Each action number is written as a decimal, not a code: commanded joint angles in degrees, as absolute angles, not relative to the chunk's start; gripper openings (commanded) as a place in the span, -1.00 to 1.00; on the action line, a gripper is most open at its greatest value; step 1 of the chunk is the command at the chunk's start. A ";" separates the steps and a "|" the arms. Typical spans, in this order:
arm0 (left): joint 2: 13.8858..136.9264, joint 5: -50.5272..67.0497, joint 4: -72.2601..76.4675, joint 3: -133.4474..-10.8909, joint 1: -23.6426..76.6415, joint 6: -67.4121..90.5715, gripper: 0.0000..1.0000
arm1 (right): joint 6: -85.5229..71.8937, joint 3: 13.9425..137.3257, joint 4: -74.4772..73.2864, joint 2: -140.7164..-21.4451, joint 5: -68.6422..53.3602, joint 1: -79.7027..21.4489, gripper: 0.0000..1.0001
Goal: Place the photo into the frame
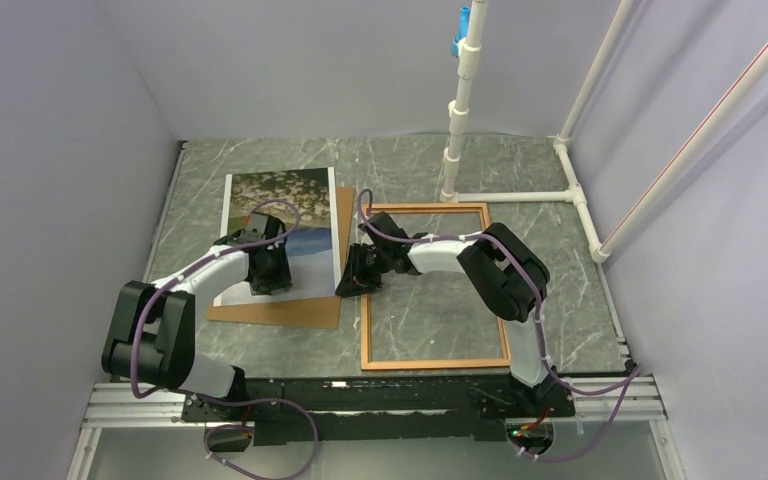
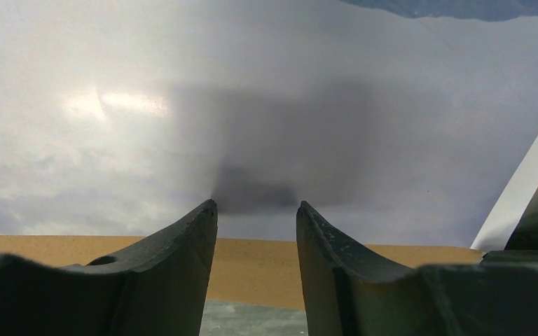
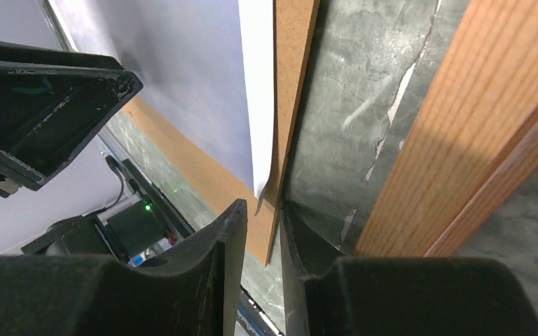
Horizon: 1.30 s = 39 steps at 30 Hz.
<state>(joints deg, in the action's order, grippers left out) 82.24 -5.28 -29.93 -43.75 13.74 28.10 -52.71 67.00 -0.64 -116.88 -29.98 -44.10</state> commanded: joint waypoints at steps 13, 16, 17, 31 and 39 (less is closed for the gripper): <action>80.61 -6.26 -31.01 -43.27 13.75 26.98 0.01 | -54.82 66.74 2.72 -116.58 -26.65 -44.47 -0.83; 79.90 -6.08 -30.99 -42.86 13.80 26.82 0.02 | -53.73 66.99 1.00 -116.26 -25.34 -44.48 -1.00; 79.51 -5.99 -30.90 -42.70 13.80 26.73 0.04 | -53.52 66.73 1.04 -115.97 -25.17 -44.52 -1.00; 63.49 1.01 -29.33 -39.48 13.85 26.99 0.80 | -50.22 62.51 -3.39 -104.44 -23.70 -44.56 -1.00; 58.19 2.49 -29.71 -37.36 13.85 28.30 0.82 | -48.82 59.44 -5.11 -101.19 -22.14 -44.37 -0.76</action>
